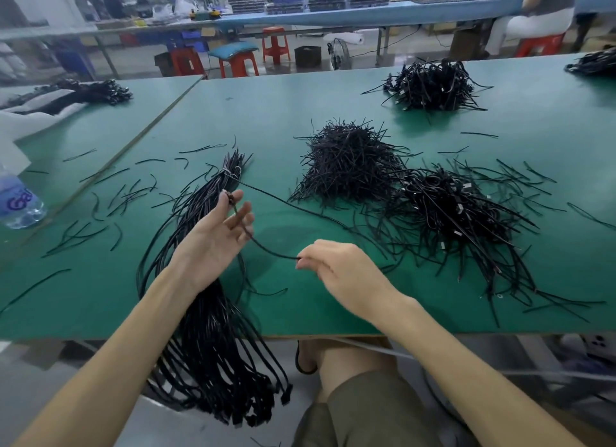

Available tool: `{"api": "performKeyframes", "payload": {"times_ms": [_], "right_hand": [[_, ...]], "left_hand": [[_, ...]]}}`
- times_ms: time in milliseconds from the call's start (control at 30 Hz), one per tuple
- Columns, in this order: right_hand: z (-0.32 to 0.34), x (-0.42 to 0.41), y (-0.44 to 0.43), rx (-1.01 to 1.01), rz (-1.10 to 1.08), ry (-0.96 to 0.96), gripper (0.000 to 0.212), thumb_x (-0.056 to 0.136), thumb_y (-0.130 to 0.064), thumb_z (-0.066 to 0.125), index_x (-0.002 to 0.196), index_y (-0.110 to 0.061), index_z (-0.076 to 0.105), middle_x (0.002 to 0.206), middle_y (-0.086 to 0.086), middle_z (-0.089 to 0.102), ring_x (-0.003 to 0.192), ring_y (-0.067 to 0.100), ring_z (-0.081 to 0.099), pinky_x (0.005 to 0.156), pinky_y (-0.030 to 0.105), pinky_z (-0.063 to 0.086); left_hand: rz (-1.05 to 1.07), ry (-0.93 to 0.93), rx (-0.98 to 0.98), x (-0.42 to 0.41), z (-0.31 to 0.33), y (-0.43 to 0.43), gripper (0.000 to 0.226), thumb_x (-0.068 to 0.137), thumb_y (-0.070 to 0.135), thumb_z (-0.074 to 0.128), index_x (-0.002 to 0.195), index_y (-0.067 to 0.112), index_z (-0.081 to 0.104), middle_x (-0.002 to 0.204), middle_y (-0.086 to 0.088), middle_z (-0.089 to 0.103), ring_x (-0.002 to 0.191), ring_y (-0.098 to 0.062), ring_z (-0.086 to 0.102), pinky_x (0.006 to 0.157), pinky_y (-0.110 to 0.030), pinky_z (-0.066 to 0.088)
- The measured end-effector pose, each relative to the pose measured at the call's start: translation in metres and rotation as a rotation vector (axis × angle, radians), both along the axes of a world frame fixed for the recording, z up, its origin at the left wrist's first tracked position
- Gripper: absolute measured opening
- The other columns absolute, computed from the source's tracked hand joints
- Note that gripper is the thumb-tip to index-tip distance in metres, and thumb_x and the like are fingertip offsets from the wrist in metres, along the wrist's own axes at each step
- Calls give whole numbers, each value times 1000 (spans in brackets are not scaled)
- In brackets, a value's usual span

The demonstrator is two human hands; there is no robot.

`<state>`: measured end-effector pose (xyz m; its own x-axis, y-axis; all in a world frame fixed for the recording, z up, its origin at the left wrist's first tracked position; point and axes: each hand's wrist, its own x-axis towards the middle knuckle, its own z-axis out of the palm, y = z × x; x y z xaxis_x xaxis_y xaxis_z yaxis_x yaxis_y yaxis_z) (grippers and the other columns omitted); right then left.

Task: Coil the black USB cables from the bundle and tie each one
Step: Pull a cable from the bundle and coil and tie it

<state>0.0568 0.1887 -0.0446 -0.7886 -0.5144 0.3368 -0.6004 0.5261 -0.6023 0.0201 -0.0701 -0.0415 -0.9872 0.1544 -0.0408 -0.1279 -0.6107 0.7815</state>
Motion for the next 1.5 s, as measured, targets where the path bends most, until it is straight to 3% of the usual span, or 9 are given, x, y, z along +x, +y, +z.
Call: {"api": "performKeyframes", "payload": {"times_ms": [100, 333, 600, 733, 867, 1100, 1233, 1333, 1500], "right_hand": [[3, 5, -10, 42, -24, -58, 22, 105, -26, 55, 107, -14, 73, 95, -4, 69, 87, 20, 63, 83, 42, 51], [-2, 5, -12, 10, -188, -160, 28, 106, -34, 51, 101, -18, 72, 94, -7, 72, 86, 17, 63, 81, 41, 53], [7, 5, -12, 267, -167, -37, 48, 104, -54, 41, 81, -16, 60, 77, -3, 65, 73, 21, 62, 69, 38, 52], [22, -11, 9, 378, -343, 144, 50, 95, -65, 48, 76, -18, 49, 74, -4, 58, 69, 20, 56, 62, 34, 44], [28, -16, 9, 365, -425, 117, 51, 91, -65, 57, 75, -18, 49, 73, -2, 58, 76, 25, 60, 64, 35, 41], [38, 3, -5, -214, -273, -284, 44, 97, -43, 64, 63, -15, 65, 48, -4, 55, 44, 10, 47, 49, 24, 39], [46, 9, -3, -453, -65, -695, 32, 106, -27, 53, 85, -6, 65, 56, 4, 60, 35, 14, 47, 34, 16, 30], [45, 7, 6, -394, -42, -664, 35, 107, -29, 50, 84, -6, 65, 56, 5, 60, 36, 16, 47, 34, 17, 31], [32, 7, 5, -285, -38, -510, 39, 105, -33, 53, 75, -13, 69, 52, -4, 53, 46, 8, 44, 49, 16, 36]], "left_hand": [[-63, -6, 29, 2, 4, 6, 35, 100, 46, 51, 100, 20, 75, 120, -1, 71, 110, -16, 69, 94, -31, 56], [-164, -48, 61, 9, 11, 11, 38, 105, 47, 46, 91, 19, 67, 67, 12, 48, 54, -4, 47, 67, -23, 53], [-258, 97, 0, 7, 4, 1, 40, 108, 47, 42, 85, 19, 60, 54, 11, 36, 46, -5, 31, 52, -21, 33], [-415, 266, -479, 18, 2, 14, 36, 102, 47, 56, 89, 16, 69, 55, 6, 49, 50, -13, 41, 60, -29, 33], [-225, 520, -1119, 25, -6, 51, 29, 106, 29, 51, 89, 19, 73, 58, 1, 60, 49, -12, 45, 53, -24, 37], [18, 873, -1540, 31, -6, 51, 22, 98, 10, 51, 109, 14, 69, 96, 20, 61, 90, -7, 58, 91, -27, 41], [33, 813, -1454, 30, -7, 53, 23, 102, 4, 51, 114, 19, 65, 115, 33, 60, 102, 8, 58, 100, -24, 46], [85, 599, -1260, 27, -5, 51, 36, 108, 15, 48, 140, 27, 60, 138, 29, 59, 91, -4, 64, 95, -21, 49], [39, 337, -859, 24, 3, 51, 46, 107, 34, 39, 146, 13, 53, 145, 4, 60, 138, -13, 52, 121, -40, 36]]}}
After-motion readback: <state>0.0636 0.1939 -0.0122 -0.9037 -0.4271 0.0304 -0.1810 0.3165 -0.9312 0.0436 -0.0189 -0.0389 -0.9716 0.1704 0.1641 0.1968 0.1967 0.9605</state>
